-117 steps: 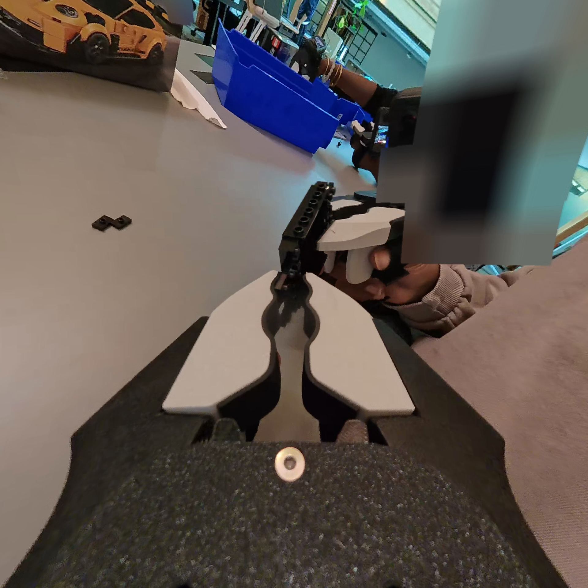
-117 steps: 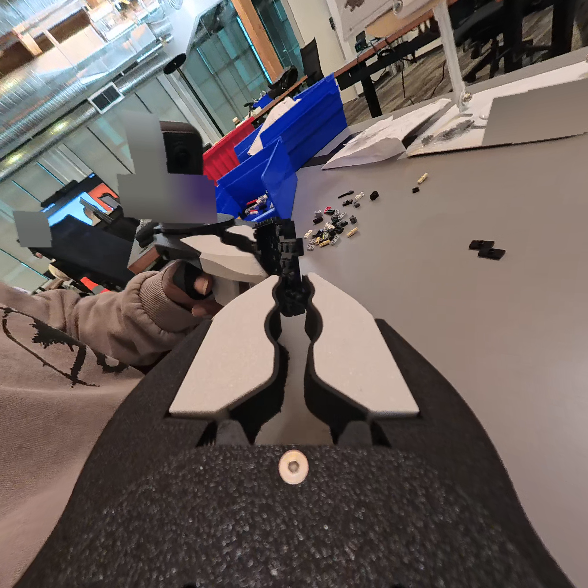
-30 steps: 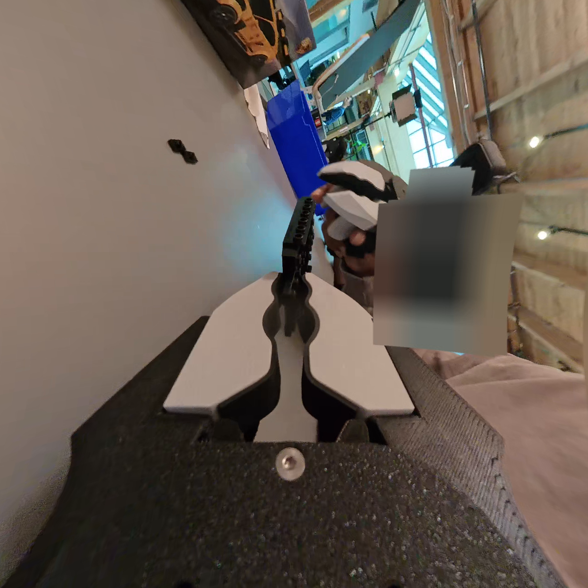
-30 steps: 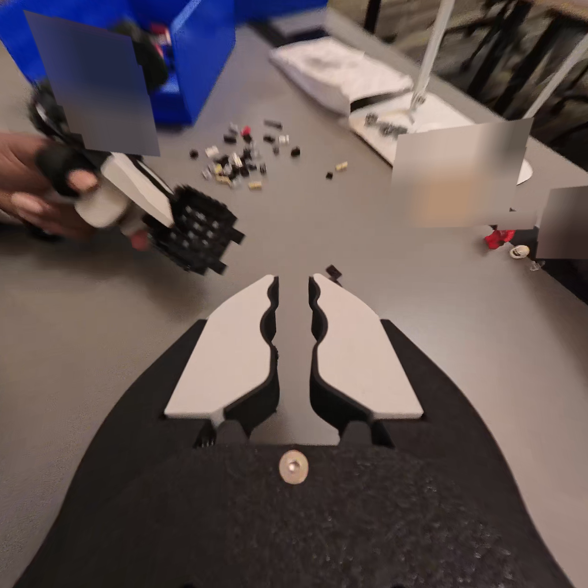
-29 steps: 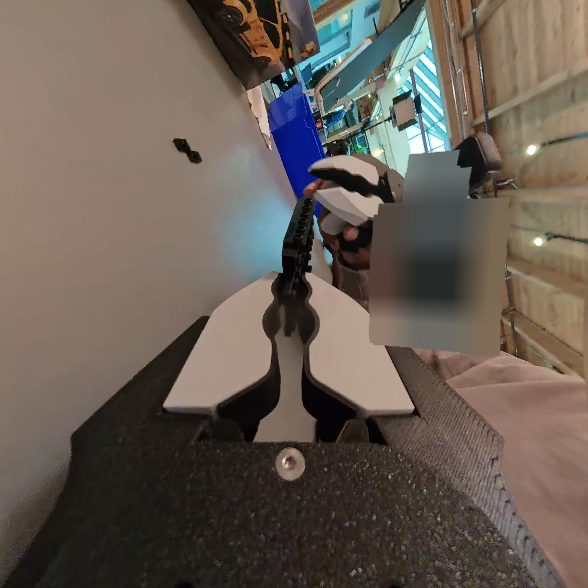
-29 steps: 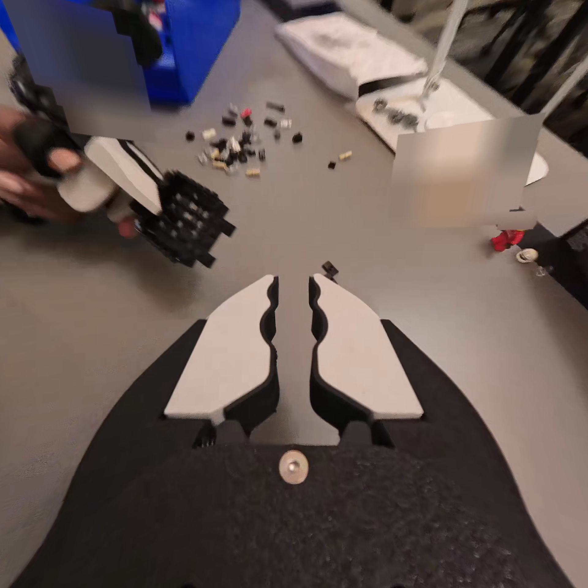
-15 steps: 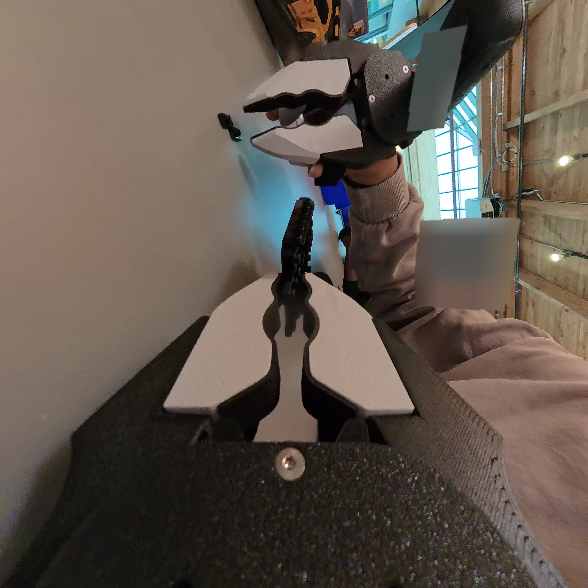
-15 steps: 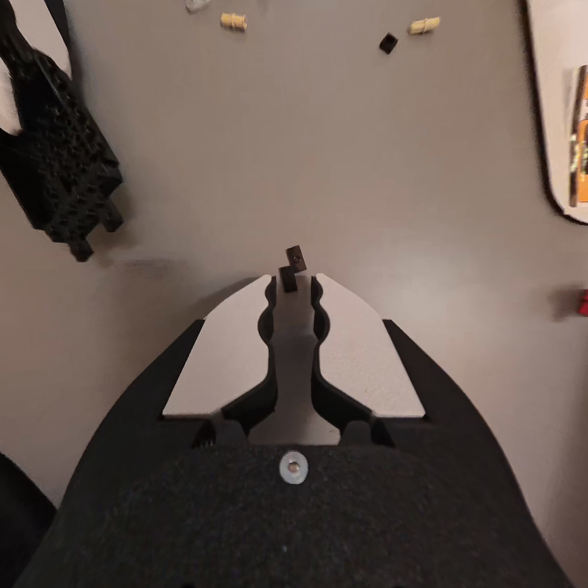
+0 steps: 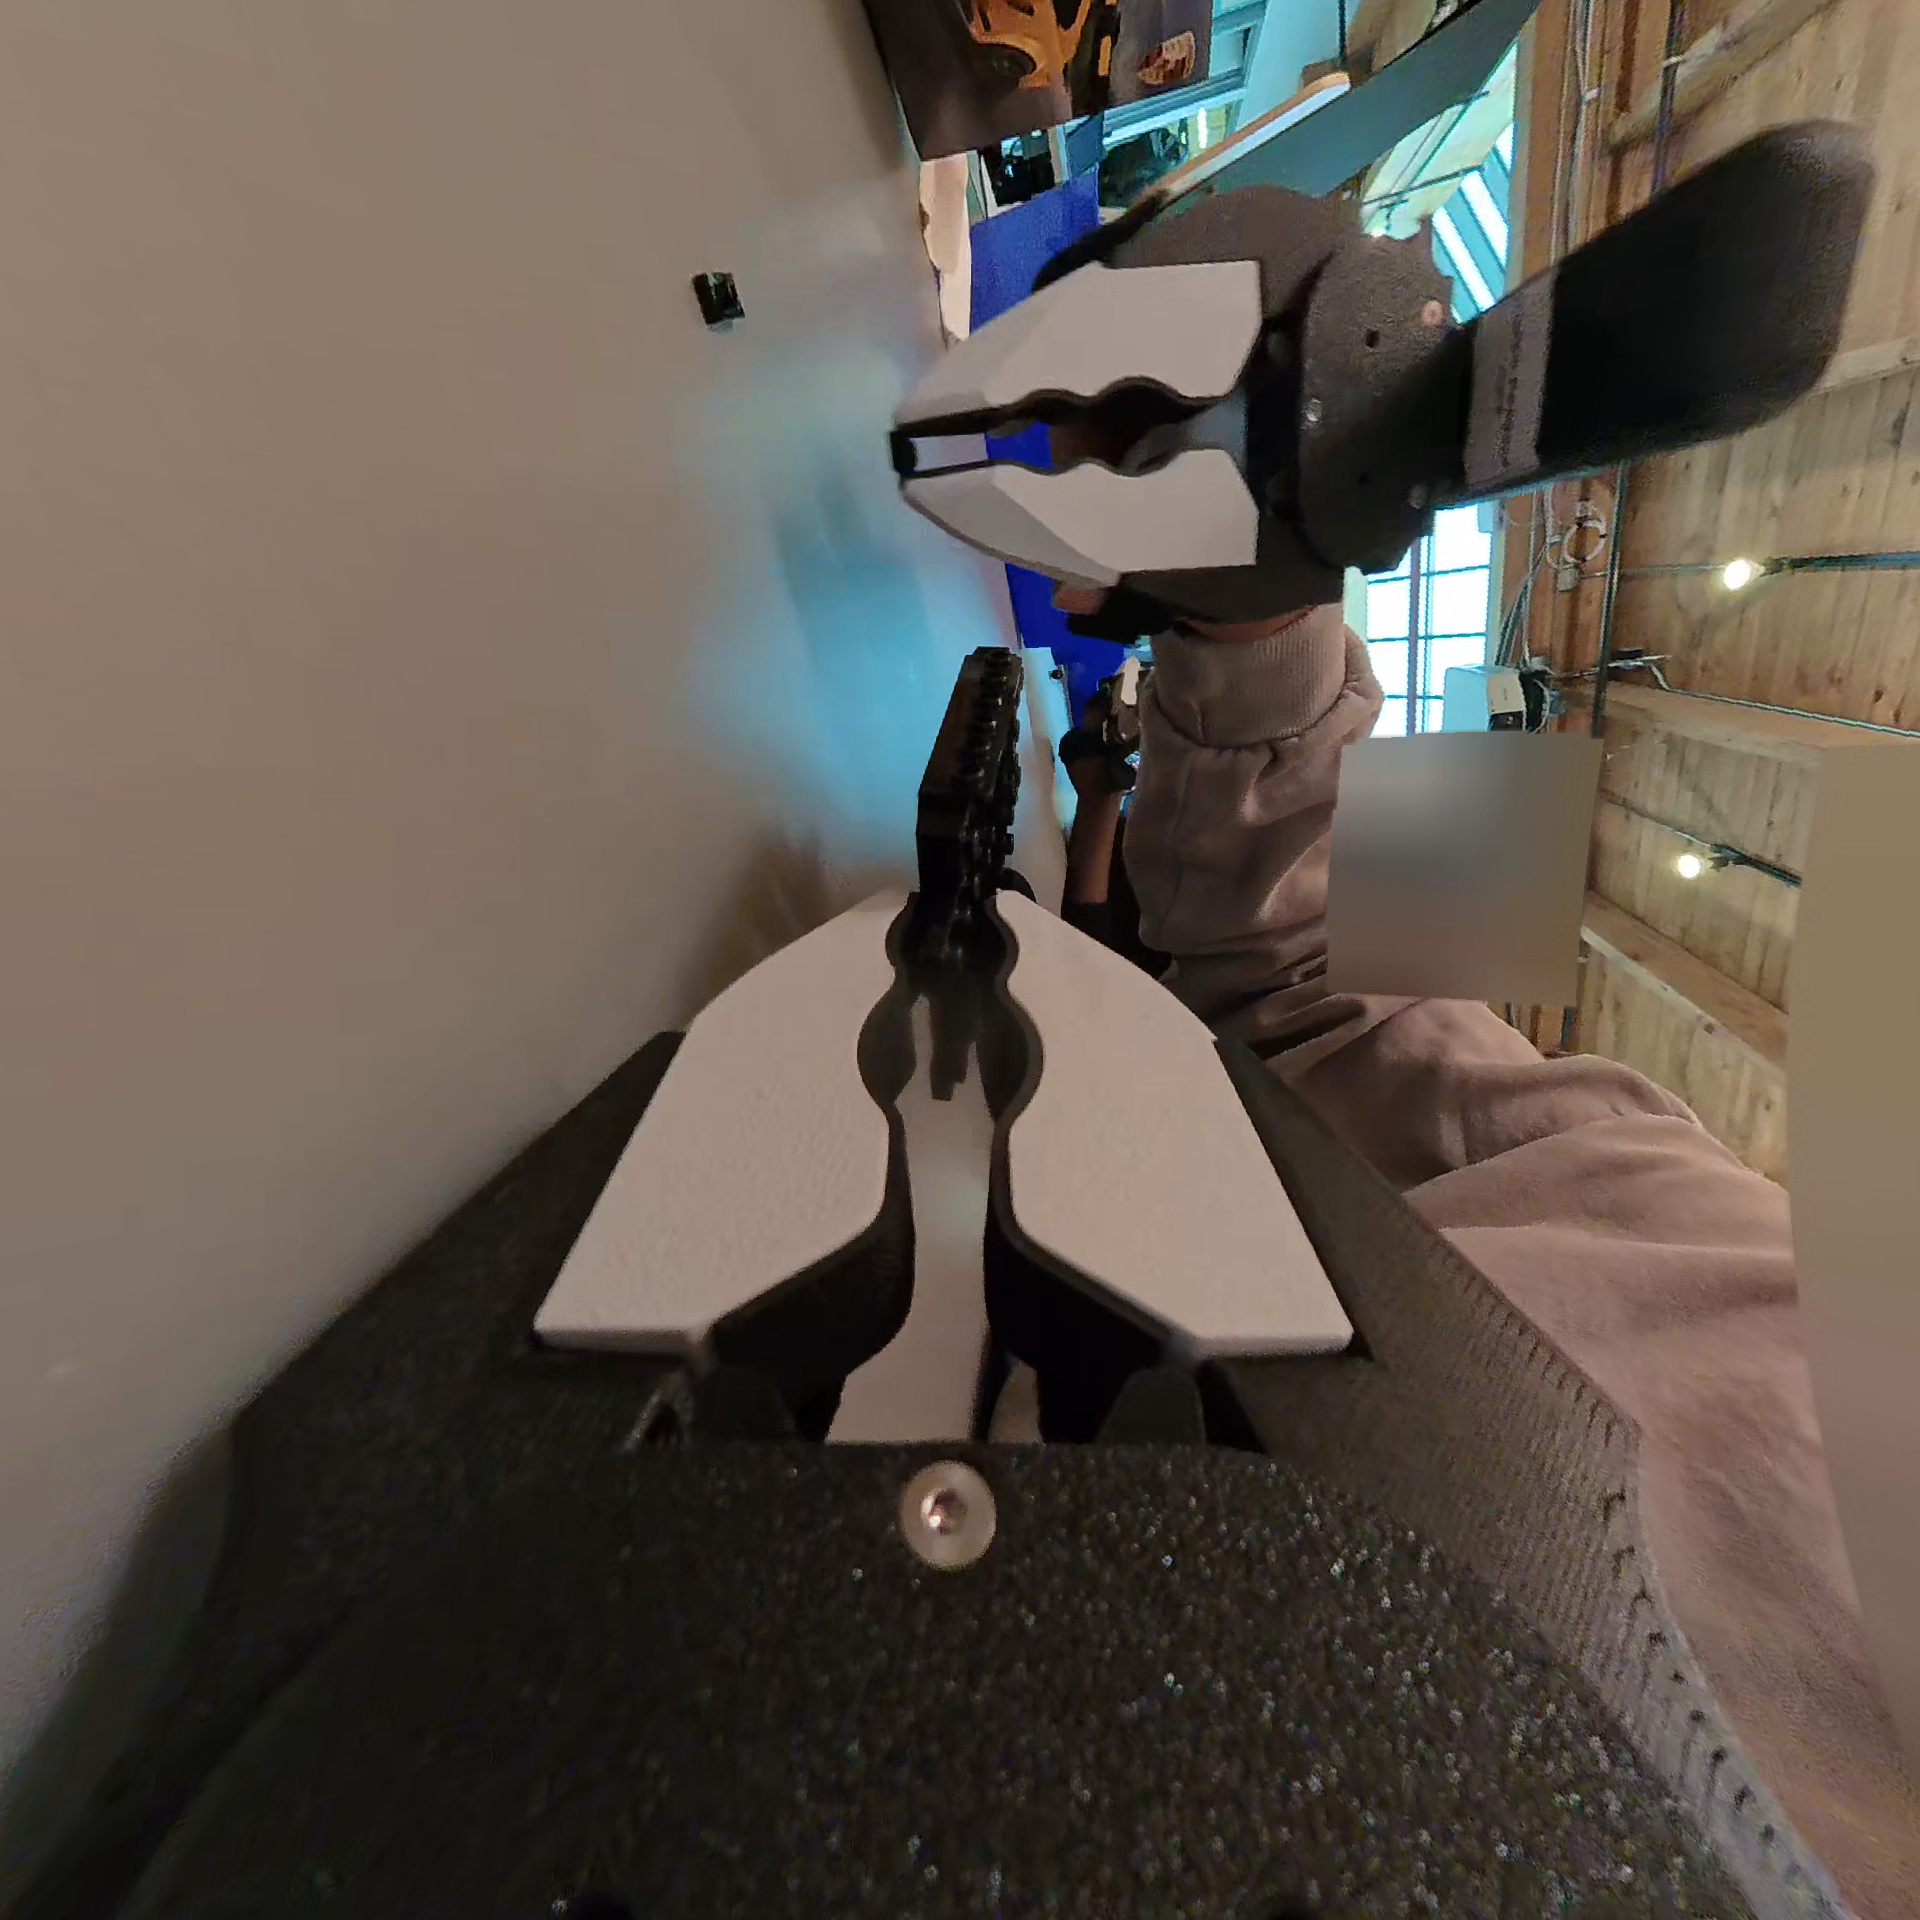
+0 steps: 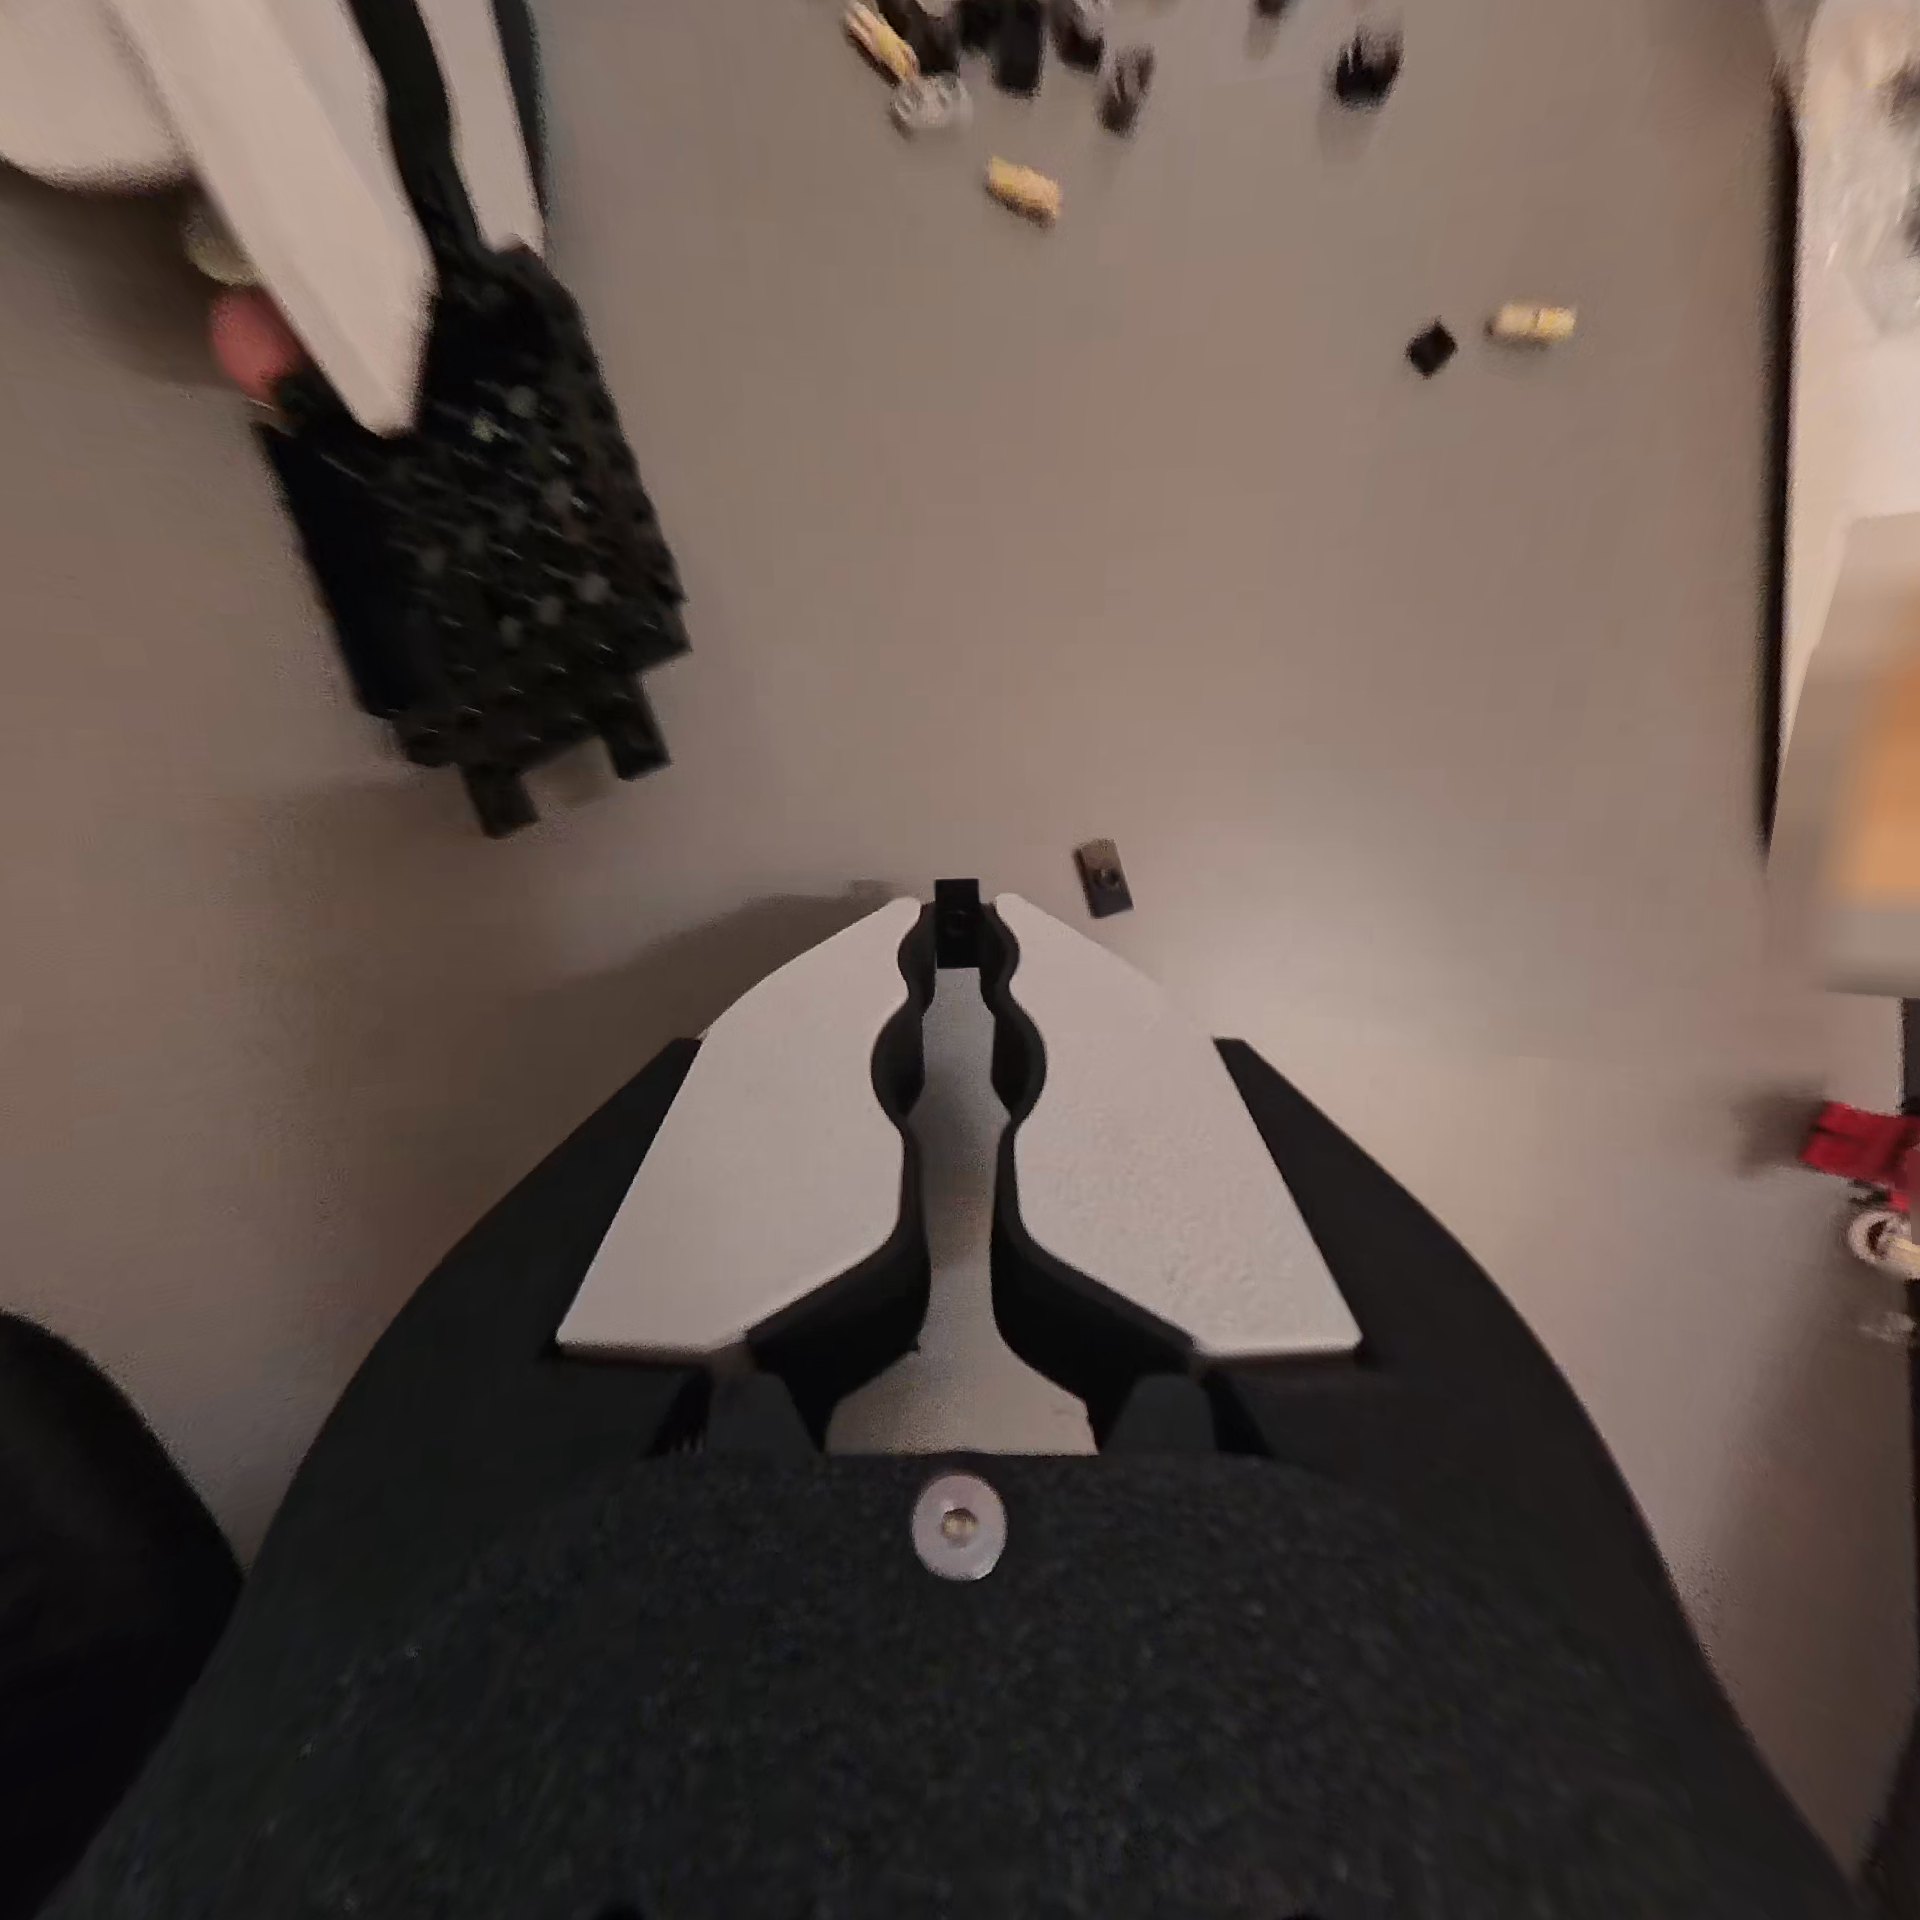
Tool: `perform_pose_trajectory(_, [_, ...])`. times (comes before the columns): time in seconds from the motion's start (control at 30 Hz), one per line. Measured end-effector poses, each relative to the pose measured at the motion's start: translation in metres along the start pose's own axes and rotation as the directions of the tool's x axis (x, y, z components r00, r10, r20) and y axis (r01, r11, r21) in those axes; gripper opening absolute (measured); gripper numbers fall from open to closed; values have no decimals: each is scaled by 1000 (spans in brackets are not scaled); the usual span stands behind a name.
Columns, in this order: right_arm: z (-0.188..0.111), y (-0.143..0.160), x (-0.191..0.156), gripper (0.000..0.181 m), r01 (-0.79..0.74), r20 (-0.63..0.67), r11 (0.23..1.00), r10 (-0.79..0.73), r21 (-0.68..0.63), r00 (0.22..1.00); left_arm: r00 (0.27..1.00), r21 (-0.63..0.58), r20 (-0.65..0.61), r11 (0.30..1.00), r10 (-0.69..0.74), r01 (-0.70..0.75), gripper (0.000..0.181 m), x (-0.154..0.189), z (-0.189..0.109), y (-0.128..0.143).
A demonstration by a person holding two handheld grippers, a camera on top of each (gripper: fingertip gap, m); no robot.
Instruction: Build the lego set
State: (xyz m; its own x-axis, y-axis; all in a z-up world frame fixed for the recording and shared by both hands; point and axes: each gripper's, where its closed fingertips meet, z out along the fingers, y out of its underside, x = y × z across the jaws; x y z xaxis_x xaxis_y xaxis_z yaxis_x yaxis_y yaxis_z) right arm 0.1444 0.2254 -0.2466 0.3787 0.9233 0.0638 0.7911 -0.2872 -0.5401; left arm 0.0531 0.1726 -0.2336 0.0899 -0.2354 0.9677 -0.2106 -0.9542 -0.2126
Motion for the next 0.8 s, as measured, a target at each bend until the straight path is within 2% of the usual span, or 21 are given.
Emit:
perform_pose_trajectory(0.2, [-23,-39,-36,7,189,107,979,-196,76,975,999,-35,-27,999,-41,40,9,3,3,8])
perform_pose_trajectory(0.37, [-21,-60,-71,7,357,206,932,-363,67,909,998,-54,-32,998,-45,44,9,4,5,11])
perform_pose_trajectory(0.6, [-2,-48,-79,7,553,279,831,-517,-66,810,998,-83,-44,996,-48,44,9,7,6,18])
perform_pose_trajectory(0.8, [0,-43,-80,9,607,333,789,-549,-95,766,997,-88,-53,994,-63,58,9,8,6,19])
